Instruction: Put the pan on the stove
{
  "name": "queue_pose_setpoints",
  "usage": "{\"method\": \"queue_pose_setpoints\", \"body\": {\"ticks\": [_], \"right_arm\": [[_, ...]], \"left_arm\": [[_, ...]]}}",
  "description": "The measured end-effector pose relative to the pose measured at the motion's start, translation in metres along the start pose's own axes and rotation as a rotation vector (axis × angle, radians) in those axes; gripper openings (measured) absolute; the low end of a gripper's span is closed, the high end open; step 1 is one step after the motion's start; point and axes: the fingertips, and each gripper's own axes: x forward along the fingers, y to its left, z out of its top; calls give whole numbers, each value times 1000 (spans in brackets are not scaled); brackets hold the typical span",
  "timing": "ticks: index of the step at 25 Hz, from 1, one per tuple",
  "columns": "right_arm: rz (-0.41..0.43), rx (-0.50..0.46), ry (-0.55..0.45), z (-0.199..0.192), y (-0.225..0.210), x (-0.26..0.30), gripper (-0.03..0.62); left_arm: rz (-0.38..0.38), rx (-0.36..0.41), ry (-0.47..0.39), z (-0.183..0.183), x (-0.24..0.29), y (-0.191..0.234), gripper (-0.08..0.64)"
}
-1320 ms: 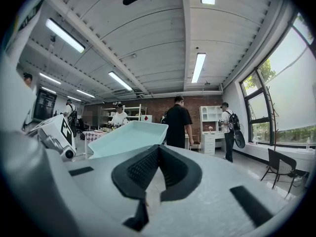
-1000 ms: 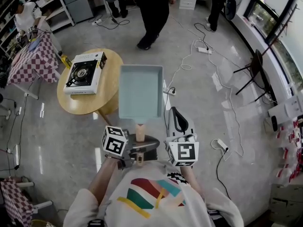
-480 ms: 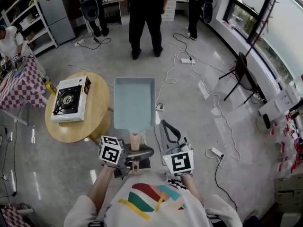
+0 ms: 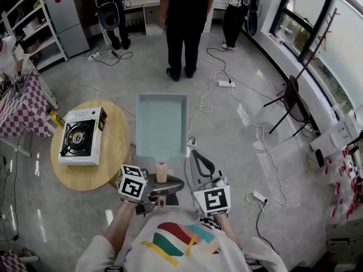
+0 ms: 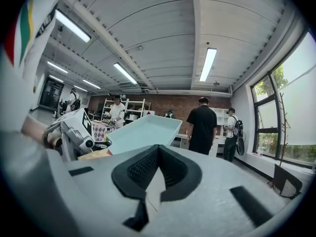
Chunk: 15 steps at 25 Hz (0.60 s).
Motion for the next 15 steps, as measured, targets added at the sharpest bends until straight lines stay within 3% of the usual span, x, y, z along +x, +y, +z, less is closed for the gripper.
{"method": "queue_pose_setpoints", "body": {"ticks": [4,15], "right_arm": [[20,-14,6,9,-14,50,-2],[-9,84,50,6,-83,217,-2]], "left_arm": [[13,17,19,42,-12,31,6],[-15,21,11,184,-49,132,6]]}}
